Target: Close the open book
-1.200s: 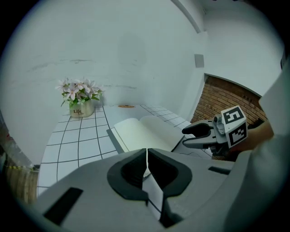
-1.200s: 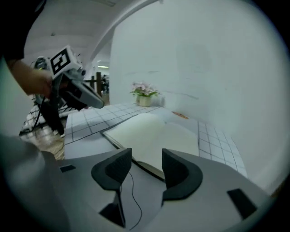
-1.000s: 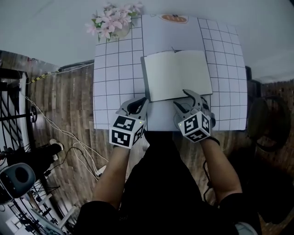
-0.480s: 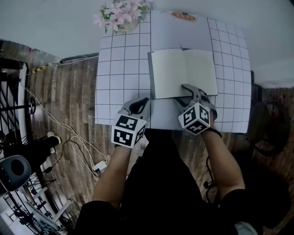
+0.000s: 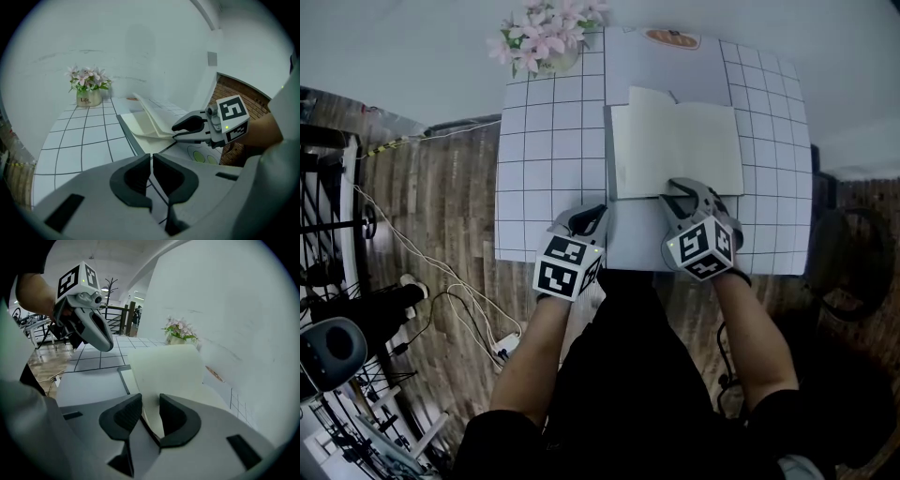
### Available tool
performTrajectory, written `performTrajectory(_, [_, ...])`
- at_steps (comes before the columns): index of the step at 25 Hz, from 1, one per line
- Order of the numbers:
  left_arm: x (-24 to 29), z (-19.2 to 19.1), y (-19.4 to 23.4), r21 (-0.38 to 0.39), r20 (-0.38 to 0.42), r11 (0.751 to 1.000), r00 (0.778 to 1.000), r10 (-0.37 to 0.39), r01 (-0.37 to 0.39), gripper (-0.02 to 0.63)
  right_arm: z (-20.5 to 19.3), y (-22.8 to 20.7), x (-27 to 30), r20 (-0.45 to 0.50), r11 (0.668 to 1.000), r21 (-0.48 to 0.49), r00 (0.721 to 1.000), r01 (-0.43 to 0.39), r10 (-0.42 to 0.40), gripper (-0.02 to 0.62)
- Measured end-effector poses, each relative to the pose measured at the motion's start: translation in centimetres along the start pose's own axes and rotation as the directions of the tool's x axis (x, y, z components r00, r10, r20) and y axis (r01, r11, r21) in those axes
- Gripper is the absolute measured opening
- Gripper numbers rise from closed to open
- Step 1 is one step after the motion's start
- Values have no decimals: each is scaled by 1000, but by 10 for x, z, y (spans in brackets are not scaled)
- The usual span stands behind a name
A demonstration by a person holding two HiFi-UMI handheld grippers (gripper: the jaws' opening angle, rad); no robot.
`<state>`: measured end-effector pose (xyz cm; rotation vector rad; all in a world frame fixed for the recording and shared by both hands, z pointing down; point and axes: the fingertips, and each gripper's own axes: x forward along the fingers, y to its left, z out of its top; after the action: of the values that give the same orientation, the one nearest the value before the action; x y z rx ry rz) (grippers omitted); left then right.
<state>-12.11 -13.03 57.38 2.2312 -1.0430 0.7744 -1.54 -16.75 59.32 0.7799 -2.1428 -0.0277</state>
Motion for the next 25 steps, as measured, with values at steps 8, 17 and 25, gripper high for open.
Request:
performTrajectory(8, [26,-8,6,22,-57,1000,998,21,-20,28,-11,7,9,-74,996,-83,997,-40,34,184])
performTrajectory(17, [43,-23,6,1,-139,1000,990,-4,4,115,-15,-2,15,-107,995,-34,990,-95,90,269])
performTrajectory(25, [52,-16,5,-43,-171,999,985,-1,-6,124,-17,-4,15,-94,995,41,991,-92,96,278])
